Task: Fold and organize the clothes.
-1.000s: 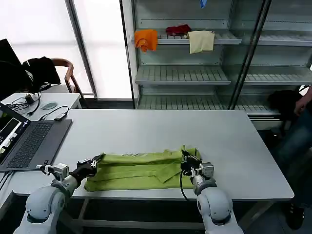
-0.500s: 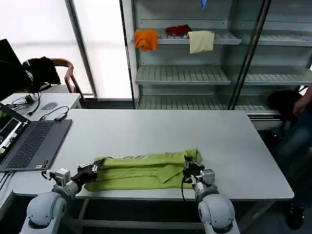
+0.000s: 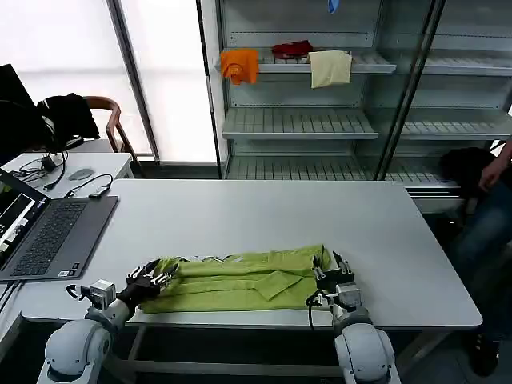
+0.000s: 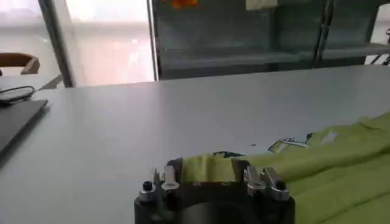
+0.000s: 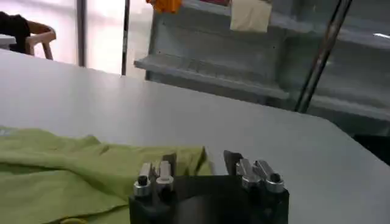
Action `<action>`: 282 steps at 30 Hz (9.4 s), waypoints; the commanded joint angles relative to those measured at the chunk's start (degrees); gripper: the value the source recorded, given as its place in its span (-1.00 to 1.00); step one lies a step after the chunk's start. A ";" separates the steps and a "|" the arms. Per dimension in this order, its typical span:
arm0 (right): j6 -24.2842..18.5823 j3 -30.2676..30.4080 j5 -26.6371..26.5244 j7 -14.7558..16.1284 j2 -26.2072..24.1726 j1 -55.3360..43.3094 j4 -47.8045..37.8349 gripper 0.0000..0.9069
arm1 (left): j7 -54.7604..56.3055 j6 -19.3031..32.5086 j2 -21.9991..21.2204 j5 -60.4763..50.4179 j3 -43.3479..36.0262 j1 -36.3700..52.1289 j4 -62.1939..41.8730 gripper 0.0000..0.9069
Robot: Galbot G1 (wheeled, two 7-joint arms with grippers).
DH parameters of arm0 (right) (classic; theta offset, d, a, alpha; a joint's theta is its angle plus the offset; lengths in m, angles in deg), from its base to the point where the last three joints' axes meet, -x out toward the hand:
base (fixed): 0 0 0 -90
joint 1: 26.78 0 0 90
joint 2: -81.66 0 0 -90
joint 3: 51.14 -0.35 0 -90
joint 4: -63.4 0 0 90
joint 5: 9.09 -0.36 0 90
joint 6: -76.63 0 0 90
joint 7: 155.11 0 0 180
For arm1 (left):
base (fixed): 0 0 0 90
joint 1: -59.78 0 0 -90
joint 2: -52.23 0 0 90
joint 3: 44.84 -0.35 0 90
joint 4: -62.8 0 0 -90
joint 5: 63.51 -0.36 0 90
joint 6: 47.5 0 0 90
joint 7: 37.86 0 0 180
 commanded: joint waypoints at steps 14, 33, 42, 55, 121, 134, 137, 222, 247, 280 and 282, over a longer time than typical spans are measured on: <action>1.61 -3.13 -19.95 -0.24 -3.03 -4.63 6.20 1.00 | 23.88 9.78 -7.22 4.48 -1.95 -7.63 4.06 1.00; 0.80 -2.03 -17.51 0.50 -2.64 -5.50 4.01 1.00 | 23.54 13.36 -8.62 4.60 -3.86 -7.66 0.54 0.42; 0.61 -2.16 -16.08 0.92 -2.69 -5.16 4.27 1.00 | 22.32 16.23 -9.50 2.08 -4.78 -7.94 0.05 -1.00; 0.70 -2.24 -15.38 0.65 -2.72 -5.12 4.49 1.00 | 20.74 18.01 -10.42 -0.83 -5.75 -8.30 0.23 -1.00; -1.69 -2.20 -10.99 1.77 -3.95 -2.55 1.21 1.00 | 11.87 8.86 -10.11 -25.57 -18.65 -0.65 9.77 -0.98; -1.68 -1.88 -9.46 1.64 -3.87 -3.35 -0.40 1.00 | 12.77 8.03 -11.39 -26.66 -21.54 -0.14 5.04 -0.98; -1.67 -1.87 -9.44 1.67 -3.98 -3.40 -0.46 1.00 | 13.48 7.69 -11.59 -27.21 -22.13 -0.21 3.73 1.00; -1.48 -1.22 -11.72 2.59 -4.94 -4.73 1.01 1.00 | 12.98 0.93 -7.11 7.82 -1.51 0.25 -3.36 -0.98; -2.02 -1.34 -11.98 2.27 -5.52 -4.13 1.54 1.00 | 1.11 10.37 10.99 -14.90 13.67 3.60 -2.74 -1.00; -5.73 -6.59 -14.27 2.96 -6.40 -1.04 -1.15 1.00 | 1.79 6.79 -7.91 -37.47 -15.92 5.40 3.01 -0.93; -5.61 -6.55 -14.24 2.94 -6.35 -1.24 -1.07 1.00 | 3.75 4.42 -8.64 -35.83 -18.15 6.02 3.19 -0.93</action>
